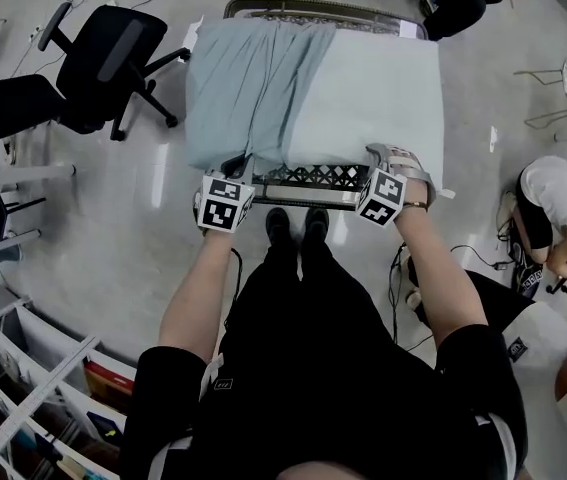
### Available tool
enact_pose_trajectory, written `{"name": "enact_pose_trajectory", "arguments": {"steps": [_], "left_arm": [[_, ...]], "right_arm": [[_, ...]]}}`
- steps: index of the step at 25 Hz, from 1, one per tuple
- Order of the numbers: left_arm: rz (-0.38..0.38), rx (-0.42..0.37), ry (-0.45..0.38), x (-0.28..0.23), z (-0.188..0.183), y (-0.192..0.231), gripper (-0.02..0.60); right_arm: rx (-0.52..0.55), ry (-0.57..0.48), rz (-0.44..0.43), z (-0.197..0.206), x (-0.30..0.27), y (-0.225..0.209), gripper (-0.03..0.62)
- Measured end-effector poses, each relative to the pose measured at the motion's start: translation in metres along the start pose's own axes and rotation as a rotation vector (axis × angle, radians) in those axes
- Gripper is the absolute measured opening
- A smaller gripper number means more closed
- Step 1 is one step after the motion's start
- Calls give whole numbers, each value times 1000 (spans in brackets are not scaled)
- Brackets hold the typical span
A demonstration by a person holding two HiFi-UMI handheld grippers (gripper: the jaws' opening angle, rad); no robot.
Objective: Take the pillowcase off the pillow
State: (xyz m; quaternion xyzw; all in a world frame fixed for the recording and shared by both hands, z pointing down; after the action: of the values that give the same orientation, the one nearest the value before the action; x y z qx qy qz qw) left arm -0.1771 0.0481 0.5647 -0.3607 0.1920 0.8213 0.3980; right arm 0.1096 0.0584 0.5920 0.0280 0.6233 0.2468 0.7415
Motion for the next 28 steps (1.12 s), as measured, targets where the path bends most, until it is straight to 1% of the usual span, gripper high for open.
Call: {"name": "enact_pose_trajectory", "arguments": {"steps": [2, 3, 5, 7, 9, 12, 16, 18, 21, 23, 25, 28], "left_arm": [[40, 62, -37, 7, -4, -2, 20], [44, 73, -60, 11, -9, -1, 25], [23, 67, -116, 22, -23, 8, 26], [15, 53, -161, 29, -41, 24, 28], [24, 21, -188, 31, -62, 38, 50], [40, -53, -208, 30, -96, 53, 91], [63, -140, -223, 14, -150, 68, 109], [77, -168, -222, -3, -174, 74, 109], [87, -195, -191, -36, -206, 87, 115], [92, -202, -161, -61, -223, 96, 126], [99, -215, -124, -87, -237, 107, 135], [119, -248, -51, -128, -248, 117, 164]], "right_arm": [[-8, 10, -32, -2, 4, 3, 169], [-25, 15, -56, -3, 7, 1, 183], [-83, 17, -108, -9, 16, -8, 185], [-140, -3, -124, -19, 28, -23, 183], [-165, -25, -90, -30, 39, -44, 183], [-197, -58, -30, -48, 49, -74, 186], [-255, -119, -3, -70, 51, -119, 192], [-265, -142, -5, -77, 44, -140, 195], [-268, -166, -17, -83, 26, -174, 204], [-273, -177, -39, -86, 10, -198, 215], [-276, -185, -68, -89, -9, -221, 240], [-255, -176, -104, -92, -39, -248, 257]]}}
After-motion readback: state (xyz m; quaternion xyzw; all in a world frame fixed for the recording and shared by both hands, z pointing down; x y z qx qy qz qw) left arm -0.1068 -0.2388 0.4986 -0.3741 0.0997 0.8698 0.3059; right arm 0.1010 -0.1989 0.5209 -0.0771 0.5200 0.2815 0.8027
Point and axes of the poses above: the fingertips, and each gripper's own axes: x backward along the fingers, y to its left, z out of its underside, the point moved 6 cm from there along x, backward along the fingers, and after that the axes turned 4 degrees about -x, right-handed, at the moved point
